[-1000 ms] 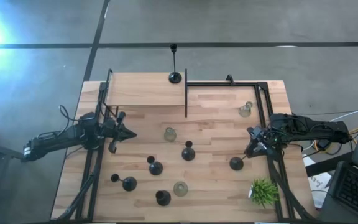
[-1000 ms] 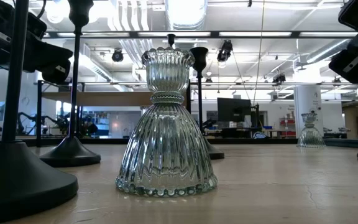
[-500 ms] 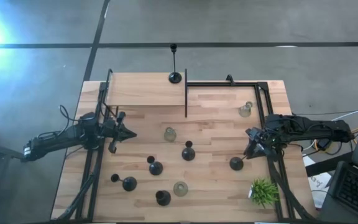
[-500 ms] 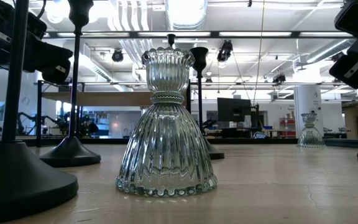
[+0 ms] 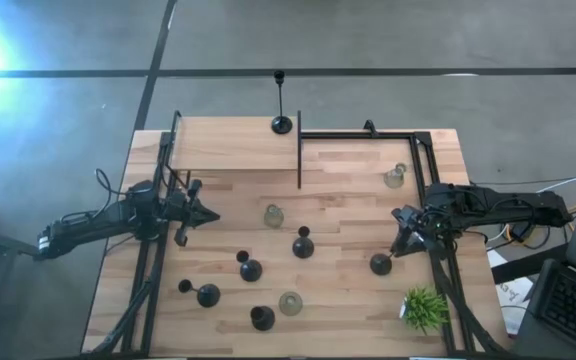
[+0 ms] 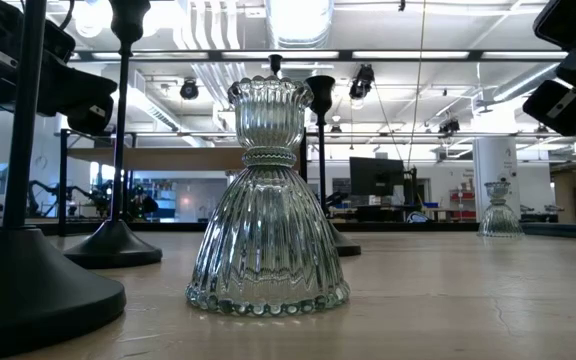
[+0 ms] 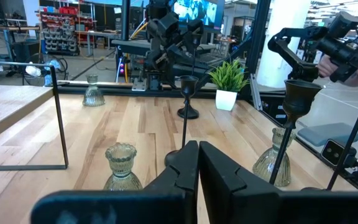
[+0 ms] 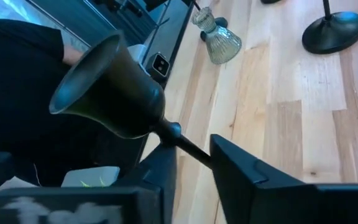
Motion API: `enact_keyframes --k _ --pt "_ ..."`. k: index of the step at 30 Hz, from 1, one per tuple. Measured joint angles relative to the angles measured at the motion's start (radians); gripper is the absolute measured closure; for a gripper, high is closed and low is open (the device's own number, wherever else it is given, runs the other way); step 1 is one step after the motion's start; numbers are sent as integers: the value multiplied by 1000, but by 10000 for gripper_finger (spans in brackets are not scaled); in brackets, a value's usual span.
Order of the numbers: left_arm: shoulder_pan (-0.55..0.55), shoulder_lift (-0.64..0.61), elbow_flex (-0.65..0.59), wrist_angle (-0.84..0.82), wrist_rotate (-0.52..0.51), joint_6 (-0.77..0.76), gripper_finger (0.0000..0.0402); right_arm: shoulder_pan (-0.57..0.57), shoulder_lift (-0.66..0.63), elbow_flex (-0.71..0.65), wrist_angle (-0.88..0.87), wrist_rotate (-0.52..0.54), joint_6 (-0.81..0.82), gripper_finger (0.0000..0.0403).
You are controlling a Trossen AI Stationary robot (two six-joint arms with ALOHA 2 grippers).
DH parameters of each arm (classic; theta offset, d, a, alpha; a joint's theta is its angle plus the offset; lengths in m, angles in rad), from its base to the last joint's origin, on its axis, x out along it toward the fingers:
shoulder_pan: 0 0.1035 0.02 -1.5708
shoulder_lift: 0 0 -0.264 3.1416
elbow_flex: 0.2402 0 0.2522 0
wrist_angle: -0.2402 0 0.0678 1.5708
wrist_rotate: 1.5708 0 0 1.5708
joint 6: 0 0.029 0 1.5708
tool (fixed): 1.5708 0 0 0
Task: Pick & Place candle stick holders
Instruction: Put the black candleholder on the shelf
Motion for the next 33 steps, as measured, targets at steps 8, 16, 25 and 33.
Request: enact_keyframes --k 8,16,25,33 --pt "0 0 0 0 0 0 384 0 0 0 21 50 2 389" --pt "0 0 0 0 0 0 383 0 57 0 189 59 -64 393" --pt "0 0 0 0 0 0 383 0 249 59 395 89 -154 394" --pt "0 0 0 0 0 0 384 0 454 216 416 90 -241 394"
